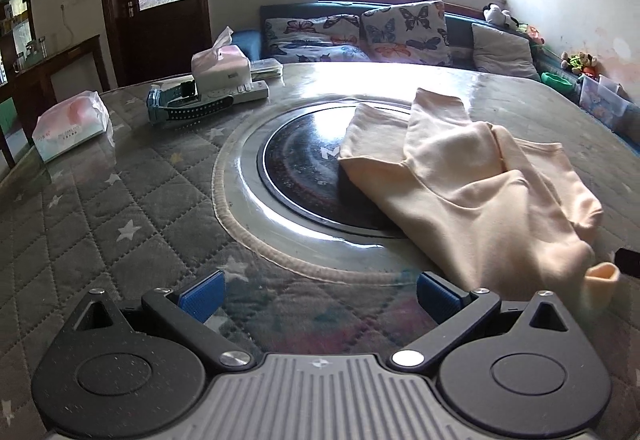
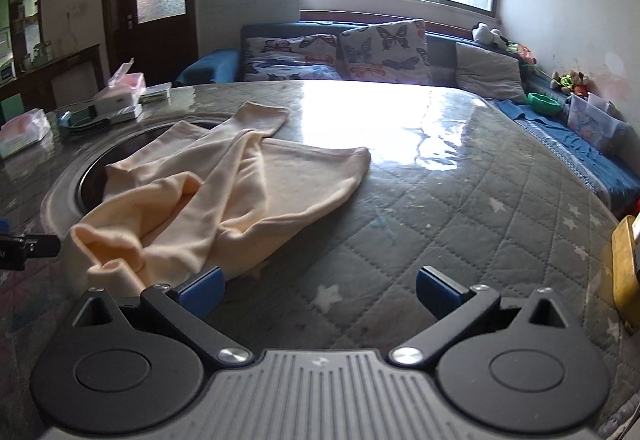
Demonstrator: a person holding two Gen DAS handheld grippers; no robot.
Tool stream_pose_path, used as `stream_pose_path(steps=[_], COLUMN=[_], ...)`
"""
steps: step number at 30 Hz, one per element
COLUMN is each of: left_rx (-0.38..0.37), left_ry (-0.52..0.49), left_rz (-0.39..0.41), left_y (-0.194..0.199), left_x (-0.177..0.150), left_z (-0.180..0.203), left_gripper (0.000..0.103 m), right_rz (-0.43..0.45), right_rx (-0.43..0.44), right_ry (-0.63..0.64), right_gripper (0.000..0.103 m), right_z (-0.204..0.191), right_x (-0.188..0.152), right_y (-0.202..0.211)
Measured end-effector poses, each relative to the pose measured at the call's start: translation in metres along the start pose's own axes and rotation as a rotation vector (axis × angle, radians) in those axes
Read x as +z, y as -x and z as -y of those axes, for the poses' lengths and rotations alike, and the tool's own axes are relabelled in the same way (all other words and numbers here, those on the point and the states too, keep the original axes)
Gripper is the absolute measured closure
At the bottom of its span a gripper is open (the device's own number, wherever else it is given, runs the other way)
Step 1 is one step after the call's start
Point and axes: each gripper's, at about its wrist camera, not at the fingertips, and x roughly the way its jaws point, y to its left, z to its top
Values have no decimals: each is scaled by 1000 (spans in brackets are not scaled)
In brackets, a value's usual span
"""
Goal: Fold clothes
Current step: 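Approach the crumpled cream sweatshirt with both grippers open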
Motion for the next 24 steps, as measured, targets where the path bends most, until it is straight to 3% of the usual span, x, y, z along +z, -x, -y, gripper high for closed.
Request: stream_pose_path(steps=[24], left_rx=[-17], left_ry=[-67], left_rz=[26], left_y=[29], left_x=[-14], left_z=[22], left_gripper=[0], right_rz=[-23], right_rx=[55], right_ry=[68], right_gripper=[0], right_z=[-21], right_x=[-21], right_y=[21])
